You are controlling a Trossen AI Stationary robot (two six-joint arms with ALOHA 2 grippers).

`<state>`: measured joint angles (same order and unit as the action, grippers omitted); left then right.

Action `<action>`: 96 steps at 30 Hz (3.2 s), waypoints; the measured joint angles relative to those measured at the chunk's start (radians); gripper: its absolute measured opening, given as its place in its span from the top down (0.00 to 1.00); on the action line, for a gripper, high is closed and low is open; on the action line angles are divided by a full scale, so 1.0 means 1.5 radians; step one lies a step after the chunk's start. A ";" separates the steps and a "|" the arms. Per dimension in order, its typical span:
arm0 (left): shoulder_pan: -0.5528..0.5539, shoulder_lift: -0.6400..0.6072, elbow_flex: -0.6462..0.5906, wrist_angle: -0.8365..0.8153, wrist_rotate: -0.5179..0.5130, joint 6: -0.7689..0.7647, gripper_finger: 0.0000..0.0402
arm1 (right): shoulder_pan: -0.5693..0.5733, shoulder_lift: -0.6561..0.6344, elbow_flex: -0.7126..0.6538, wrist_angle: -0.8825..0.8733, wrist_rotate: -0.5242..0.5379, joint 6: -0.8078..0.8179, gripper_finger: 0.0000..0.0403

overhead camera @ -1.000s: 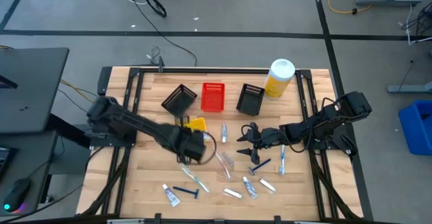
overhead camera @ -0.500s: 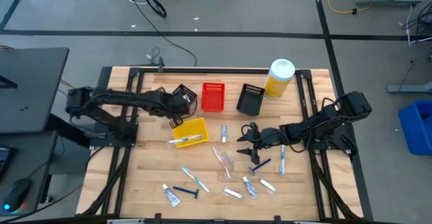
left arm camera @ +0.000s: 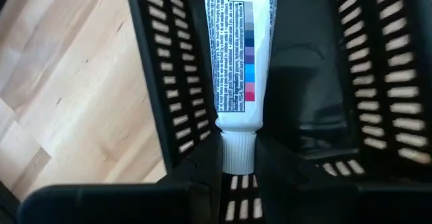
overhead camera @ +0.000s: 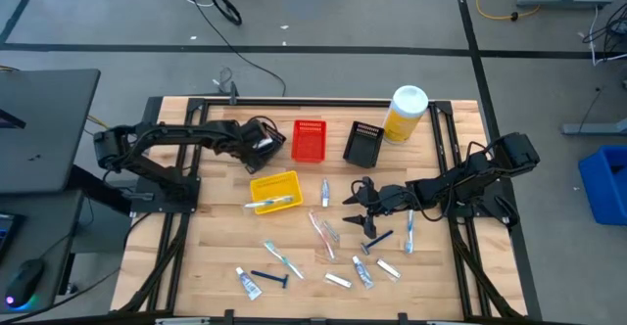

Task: Pick & Place Travel size toiletries
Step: Put the white toothpaste into the left black bin, then put the silver nail cutter into the red bin

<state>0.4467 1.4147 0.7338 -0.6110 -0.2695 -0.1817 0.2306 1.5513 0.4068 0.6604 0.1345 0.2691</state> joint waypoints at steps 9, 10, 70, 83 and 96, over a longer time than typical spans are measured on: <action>0.009 0.000 0.000 0.025 0.054 0.030 0.72 | 0.000 0.000 0.000 -0.003 0.014 0.002 0.37; 0.009 0.000 0.000 0.026 0.051 0.031 0.71 | 0.000 0.000 0.000 -0.003 0.014 0.002 0.37; -0.383 -0.305 -0.222 0.553 -0.052 0.024 0.69 | 0.100 0.208 0.200 -0.174 0.087 0.107 0.39; -0.383 -0.305 -0.222 0.560 -0.047 0.020 0.69 | 0.086 0.206 0.202 -0.219 0.072 0.089 0.61; -0.383 -0.305 -0.222 0.565 -0.054 0.004 0.69 | 0.072 0.207 0.200 -0.222 0.049 0.095 0.82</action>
<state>-0.1276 0.9573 0.4004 0.2371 -0.3508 -0.1761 0.3386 1.8618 0.7064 0.3274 0.2085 0.4110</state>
